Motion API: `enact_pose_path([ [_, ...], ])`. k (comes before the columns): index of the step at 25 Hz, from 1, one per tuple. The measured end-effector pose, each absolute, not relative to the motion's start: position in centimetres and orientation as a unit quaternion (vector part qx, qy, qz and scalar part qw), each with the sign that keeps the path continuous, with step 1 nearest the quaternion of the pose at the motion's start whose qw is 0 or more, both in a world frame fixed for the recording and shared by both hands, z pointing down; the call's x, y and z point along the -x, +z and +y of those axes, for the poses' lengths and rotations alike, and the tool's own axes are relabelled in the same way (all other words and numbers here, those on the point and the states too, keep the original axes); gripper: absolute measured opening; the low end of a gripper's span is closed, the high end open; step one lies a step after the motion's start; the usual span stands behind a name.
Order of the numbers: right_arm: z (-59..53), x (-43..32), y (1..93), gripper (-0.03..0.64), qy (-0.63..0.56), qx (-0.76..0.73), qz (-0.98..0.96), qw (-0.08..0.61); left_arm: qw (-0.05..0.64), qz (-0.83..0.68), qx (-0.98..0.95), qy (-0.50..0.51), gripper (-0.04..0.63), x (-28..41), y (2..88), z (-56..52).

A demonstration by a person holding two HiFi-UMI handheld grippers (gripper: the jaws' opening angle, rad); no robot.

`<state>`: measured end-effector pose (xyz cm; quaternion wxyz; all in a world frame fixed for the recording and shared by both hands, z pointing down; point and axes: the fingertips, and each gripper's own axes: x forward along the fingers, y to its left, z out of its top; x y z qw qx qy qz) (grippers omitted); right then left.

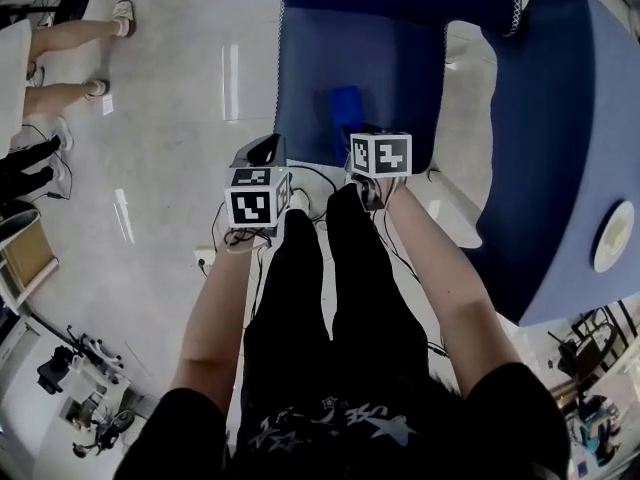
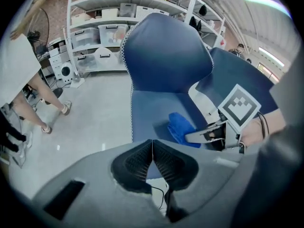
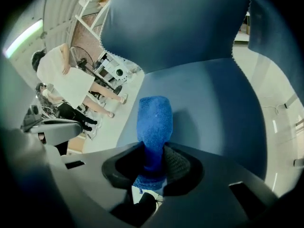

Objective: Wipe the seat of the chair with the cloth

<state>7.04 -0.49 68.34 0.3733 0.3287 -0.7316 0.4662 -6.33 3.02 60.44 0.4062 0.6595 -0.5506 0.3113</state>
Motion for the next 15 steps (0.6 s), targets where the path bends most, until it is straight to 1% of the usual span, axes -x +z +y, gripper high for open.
enact_pose_path([
  [5,2.5,-0.2,68.9,0.109,0.477,-0.296,-0.743,0.364,0.414,-0.539,-0.661,0.319,0.020,8.5,61.9,6.0],
  [9,4.6,3.7,69.6,0.109,0.470,-0.274,-0.752,0.372,0.425,-0.533,-0.659,0.318,0.020,10.1,63.2,8.0],
  [15,5.1,5.2,70.7,0.110,0.460,-0.280,-0.756,0.372,0.434,-0.526,-0.658,0.319,0.020,11.5,64.8,9.6],
])
